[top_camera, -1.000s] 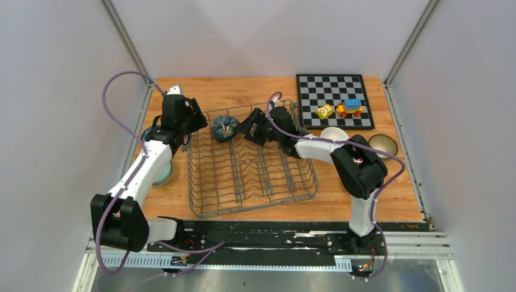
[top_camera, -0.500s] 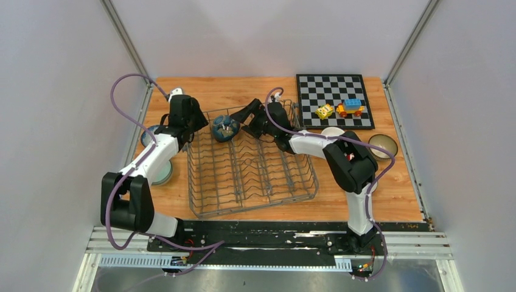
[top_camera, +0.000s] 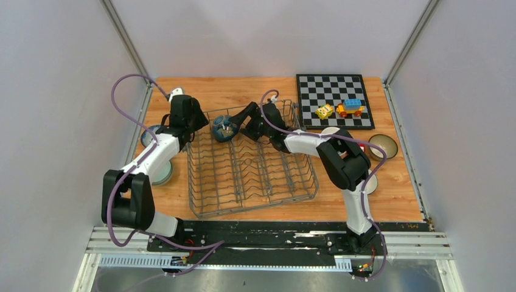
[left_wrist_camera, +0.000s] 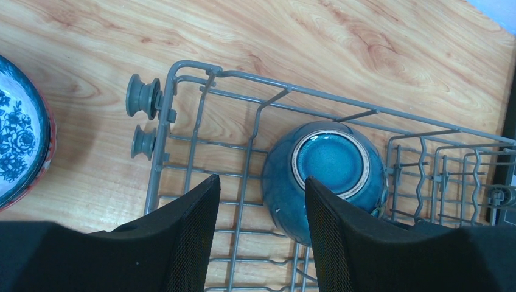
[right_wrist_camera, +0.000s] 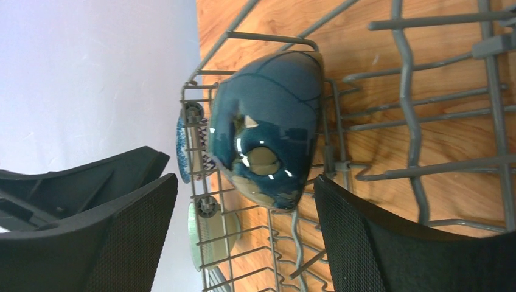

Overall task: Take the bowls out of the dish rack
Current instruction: Pick up the bowl from the dish rack.

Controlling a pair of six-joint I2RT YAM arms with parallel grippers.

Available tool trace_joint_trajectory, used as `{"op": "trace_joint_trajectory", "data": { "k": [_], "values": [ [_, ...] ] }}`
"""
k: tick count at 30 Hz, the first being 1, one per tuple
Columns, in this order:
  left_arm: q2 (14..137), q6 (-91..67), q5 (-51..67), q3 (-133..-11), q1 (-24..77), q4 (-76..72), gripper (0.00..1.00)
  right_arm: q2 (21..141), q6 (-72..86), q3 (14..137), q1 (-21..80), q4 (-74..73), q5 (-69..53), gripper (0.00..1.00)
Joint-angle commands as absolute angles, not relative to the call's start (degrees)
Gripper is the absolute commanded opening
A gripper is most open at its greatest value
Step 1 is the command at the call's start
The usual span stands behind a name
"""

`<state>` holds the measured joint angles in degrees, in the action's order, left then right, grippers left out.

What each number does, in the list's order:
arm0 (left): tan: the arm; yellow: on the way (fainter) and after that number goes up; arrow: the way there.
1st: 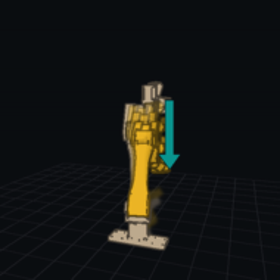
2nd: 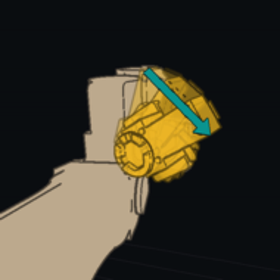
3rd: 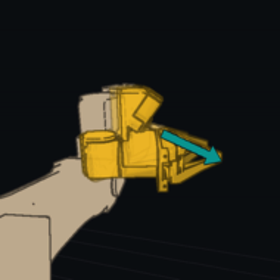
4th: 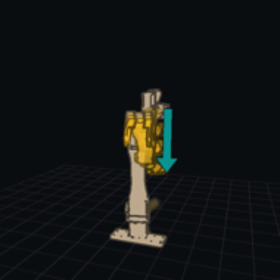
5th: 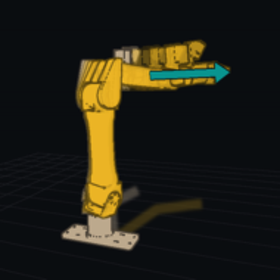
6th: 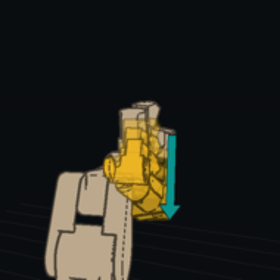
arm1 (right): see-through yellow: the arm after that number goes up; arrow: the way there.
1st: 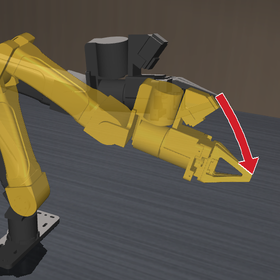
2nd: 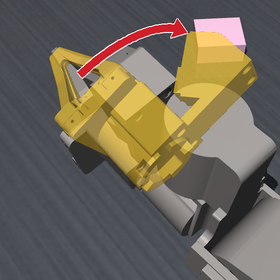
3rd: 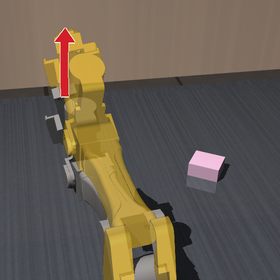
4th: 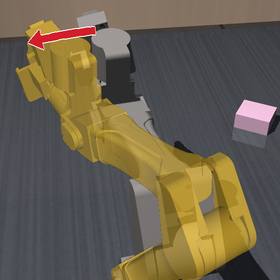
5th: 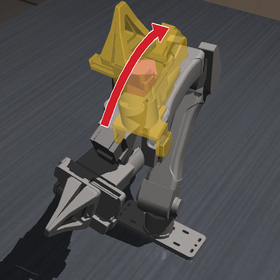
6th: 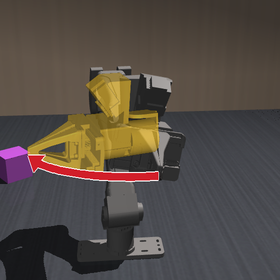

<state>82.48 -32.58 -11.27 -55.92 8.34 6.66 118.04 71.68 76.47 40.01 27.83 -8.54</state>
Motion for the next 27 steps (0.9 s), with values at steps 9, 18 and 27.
{"op": "trace_joint_trajectory", "data": {
  "k": [9,18,27],
  "values": [
    [85.6,-33.1,-9.2,-54.7,8.1,3.9,0.55,121.7,73.8,77.7,40.9,27.5,-9.2,0.86],
    [87.3,-33.1,-8.1,-54.9,8.1,3.6,0.54,124.9,75.9,77.9,40.7,36.1,-12.8,0.67],
    [88.7,-33.3,-8.0,-54.7,8.1,3.3,0.53,127.6,76.2,79.9,40.6,40.8,-17.3,0.62]
  ]
}}
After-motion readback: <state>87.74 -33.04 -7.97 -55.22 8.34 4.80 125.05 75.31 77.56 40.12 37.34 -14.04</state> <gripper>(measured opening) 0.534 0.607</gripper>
